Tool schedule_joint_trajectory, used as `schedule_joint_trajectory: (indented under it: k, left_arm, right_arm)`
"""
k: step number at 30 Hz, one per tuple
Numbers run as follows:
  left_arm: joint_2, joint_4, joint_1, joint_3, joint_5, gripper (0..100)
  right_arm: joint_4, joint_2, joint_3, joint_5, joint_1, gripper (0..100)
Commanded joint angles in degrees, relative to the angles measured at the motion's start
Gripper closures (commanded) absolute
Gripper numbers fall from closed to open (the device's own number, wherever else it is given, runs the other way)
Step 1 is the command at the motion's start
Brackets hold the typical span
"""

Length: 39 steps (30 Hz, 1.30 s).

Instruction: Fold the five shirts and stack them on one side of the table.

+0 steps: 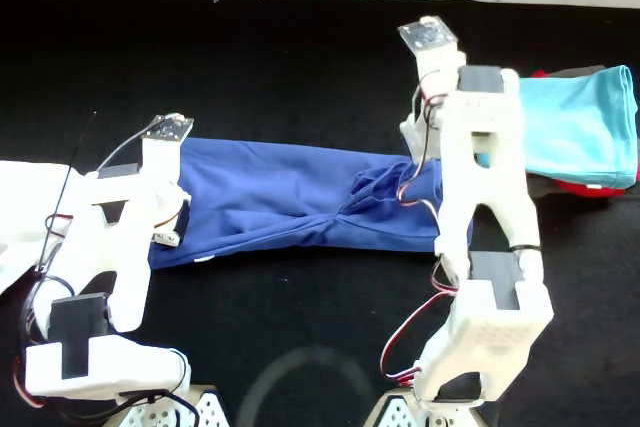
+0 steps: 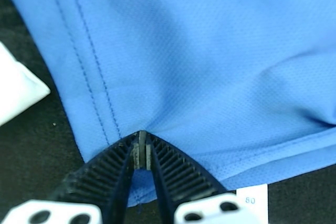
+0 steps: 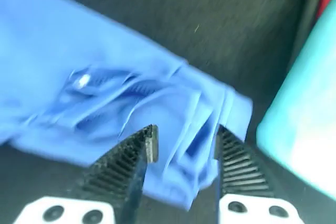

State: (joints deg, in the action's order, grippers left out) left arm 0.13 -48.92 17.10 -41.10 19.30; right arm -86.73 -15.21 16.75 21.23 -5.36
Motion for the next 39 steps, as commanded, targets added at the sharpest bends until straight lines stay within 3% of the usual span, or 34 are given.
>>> schedule_joint_trajectory:
  k: [1, 2, 10, 18, 22, 31, 39]
  left_arm:
    - [0.48, 0.35, 1.63, 1.36, 0.62, 99]
    - [0.48, 0.35, 1.63, 1.36, 0.62, 99]
    - [0.48, 0.35, 1.63, 1.36, 0.62, 99]
    - [0.48, 0.35, 1.63, 1.36, 0.62, 99]
    - [0.48, 0.35, 1.63, 1.36, 0.62, 99]
    - [0.48, 0.35, 1.63, 1.36, 0.62, 99]
    - [0.48, 0.35, 1.63, 1.36, 0.62, 99]
  right_arm:
    - [-7.60, 0.31, 5.49, 1.41, -0.57, 96.4]
    - [-8.66, 0.22, 5.58, 3.08, -0.66, 99.8]
    - [-8.48, -0.22, -2.86, 8.62, 0.84, 99.3]
    - [13.85, -1.19, -14.29, 8.79, 6.37, 99.3]
    - [19.56, -4.09, -13.32, 8.62, 10.07, 99.3]
    - [9.71, 1.98, -4.26, 2.20, 7.69, 99.3]
    - [-1.98, 7.52, -5.49, 1.85, -5.58, 99.3]
